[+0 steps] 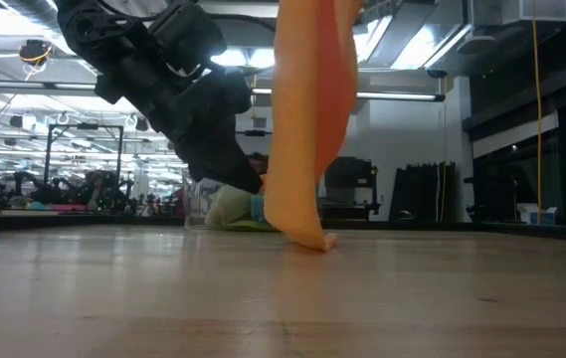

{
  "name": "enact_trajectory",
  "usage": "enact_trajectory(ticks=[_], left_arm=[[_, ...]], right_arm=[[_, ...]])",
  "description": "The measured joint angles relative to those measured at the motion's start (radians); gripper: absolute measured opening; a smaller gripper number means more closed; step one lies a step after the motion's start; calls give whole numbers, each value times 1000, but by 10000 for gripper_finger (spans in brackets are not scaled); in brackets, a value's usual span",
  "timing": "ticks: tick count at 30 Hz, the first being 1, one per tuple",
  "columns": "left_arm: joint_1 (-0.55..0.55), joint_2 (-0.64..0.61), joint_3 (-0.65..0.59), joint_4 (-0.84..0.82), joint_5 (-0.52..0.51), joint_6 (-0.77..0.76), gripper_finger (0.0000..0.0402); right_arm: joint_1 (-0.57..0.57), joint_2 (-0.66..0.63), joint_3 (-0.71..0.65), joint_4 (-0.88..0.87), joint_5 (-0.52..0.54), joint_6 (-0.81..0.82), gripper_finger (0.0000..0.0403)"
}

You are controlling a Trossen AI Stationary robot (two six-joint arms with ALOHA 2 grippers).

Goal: Fold microfiber towels
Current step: Fold the orange towel

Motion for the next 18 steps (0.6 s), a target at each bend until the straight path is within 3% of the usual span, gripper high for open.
enact_trajectory(ticks=[5, 15, 18], left_arm=[[0, 0, 0, 1, -6, -1, 105], [4, 0, 0, 5, -140, 3, 174], [18, 0, 0, 30, -97, 18, 187]], right_arm=[[0, 0, 0, 0, 0, 0, 5], [0, 0, 0, 0, 0, 0, 5], [0, 0, 0, 0, 0, -2, 5]])
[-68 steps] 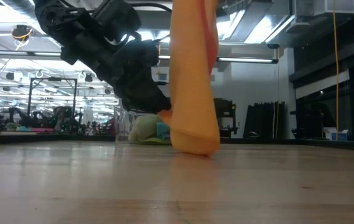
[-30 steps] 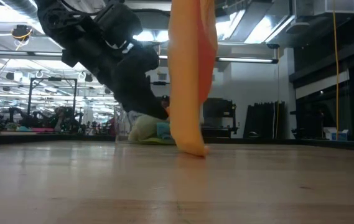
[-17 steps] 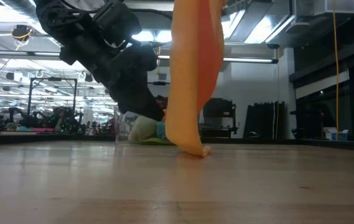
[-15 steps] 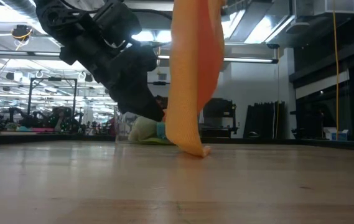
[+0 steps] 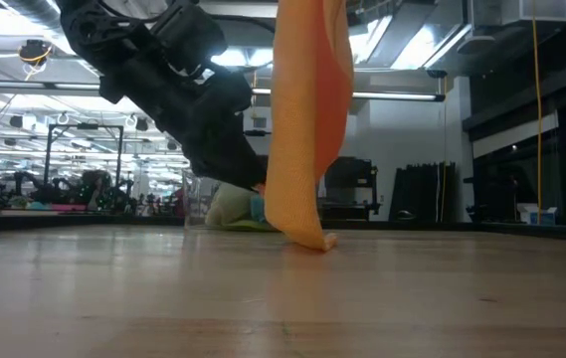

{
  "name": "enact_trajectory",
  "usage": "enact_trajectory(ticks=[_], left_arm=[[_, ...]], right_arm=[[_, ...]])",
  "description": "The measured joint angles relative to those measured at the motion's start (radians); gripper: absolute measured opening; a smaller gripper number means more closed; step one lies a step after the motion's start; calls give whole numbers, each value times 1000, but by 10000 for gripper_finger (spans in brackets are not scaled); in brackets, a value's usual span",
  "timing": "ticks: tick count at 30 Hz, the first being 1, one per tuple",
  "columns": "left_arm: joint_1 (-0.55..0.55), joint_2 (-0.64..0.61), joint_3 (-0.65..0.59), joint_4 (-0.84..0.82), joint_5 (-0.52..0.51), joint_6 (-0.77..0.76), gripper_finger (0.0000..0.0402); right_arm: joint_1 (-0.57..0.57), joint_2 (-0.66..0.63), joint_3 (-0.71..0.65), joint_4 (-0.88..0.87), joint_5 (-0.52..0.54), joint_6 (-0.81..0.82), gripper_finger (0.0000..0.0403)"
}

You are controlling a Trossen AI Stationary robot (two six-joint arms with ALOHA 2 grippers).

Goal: Fold microfiber towels
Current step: Fold the orange towel

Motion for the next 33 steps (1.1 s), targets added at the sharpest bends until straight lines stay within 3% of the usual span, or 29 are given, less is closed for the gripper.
enact_trajectory(ticks=[13, 22, 26, 33], left_arm=[[30, 42, 2, 74, 109, 3, 189], [30, 71, 2, 104, 107, 9, 178], [30, 74, -1, 111, 90, 9, 137], [30, 74, 0, 109, 64, 34, 10]], right_arm=[[0, 0, 0, 3, -8, -23, 5], [0, 0, 0, 2, -8, -24, 5], [0, 0, 0, 1, -8, -24, 5], [0, 0, 0, -5, -8, -24, 5]])
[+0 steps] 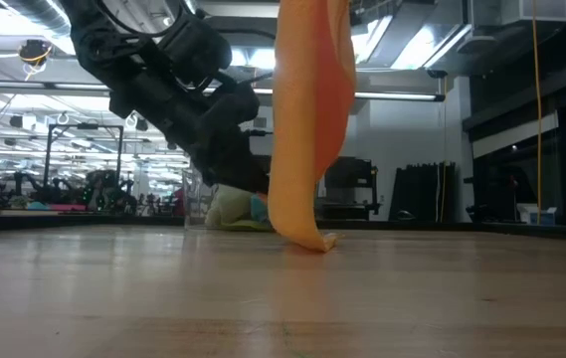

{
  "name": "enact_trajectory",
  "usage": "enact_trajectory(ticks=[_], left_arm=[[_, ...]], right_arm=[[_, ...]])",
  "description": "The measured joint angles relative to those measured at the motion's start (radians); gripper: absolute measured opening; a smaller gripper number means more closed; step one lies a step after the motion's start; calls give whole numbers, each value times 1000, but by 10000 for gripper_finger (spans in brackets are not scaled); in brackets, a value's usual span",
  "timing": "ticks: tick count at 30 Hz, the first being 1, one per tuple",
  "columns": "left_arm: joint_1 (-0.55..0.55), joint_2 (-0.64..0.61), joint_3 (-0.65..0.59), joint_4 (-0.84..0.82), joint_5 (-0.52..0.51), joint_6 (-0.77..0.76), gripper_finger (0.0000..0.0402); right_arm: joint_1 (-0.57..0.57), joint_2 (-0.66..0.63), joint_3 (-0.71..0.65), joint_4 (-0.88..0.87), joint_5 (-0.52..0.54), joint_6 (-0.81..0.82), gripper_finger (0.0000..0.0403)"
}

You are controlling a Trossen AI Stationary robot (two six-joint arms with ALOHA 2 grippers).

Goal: Fold microfiber towels
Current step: Fold the orange towel

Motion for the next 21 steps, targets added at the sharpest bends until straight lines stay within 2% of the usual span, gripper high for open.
enact_trajectory(ticks=[3, 8, 15, 21], left_arm=[[0, -9, 0, -25, 7, 0, 3], [-1, -112, 0, -170, -1, -4, 1], [-43, -349, 0, -380, -184, 0, 0], [-55, -583, 3, -544, -275, 5, 0]], right_arm=[[0, 0, 0, -18, 0, 5, 5], [0, 0, 0, -102, 25, 66, 5], [0, 0, 0, -215, 44, 167, 5], [0, -1, 0, -303, 113, 258, 5]])
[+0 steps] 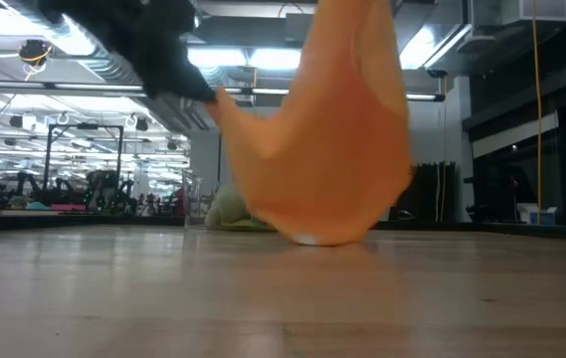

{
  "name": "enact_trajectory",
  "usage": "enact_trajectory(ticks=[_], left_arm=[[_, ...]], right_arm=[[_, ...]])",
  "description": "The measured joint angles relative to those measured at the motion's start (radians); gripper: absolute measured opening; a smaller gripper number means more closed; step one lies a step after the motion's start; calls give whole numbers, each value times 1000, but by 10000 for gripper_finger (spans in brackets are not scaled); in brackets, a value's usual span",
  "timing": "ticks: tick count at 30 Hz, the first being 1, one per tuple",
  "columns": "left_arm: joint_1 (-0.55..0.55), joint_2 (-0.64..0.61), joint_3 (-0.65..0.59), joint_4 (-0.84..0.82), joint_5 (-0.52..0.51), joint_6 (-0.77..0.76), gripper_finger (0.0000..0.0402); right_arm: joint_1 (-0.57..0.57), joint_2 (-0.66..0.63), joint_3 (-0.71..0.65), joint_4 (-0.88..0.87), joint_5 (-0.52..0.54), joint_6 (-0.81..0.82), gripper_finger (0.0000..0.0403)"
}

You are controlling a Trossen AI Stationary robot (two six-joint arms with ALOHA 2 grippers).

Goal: Fold microfiber towels
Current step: Fold the orange towel

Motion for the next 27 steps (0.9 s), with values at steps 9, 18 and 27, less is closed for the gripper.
enact_trajectory(ticks=[9, 18, 27], left_arm=[[0, -218, 204, -298, -213, 87, 0], [0, -233, 396, -561, -351, 103, 0], [-7, -222, 376, -708, -360, 39, 0]], right_arm=[[-2, -1, -5, 0, 102, 7, 5], [-14, -2, -40, 0, 181, 37, 5], [-14, -1, -332, -1, 474, 86, 5]])
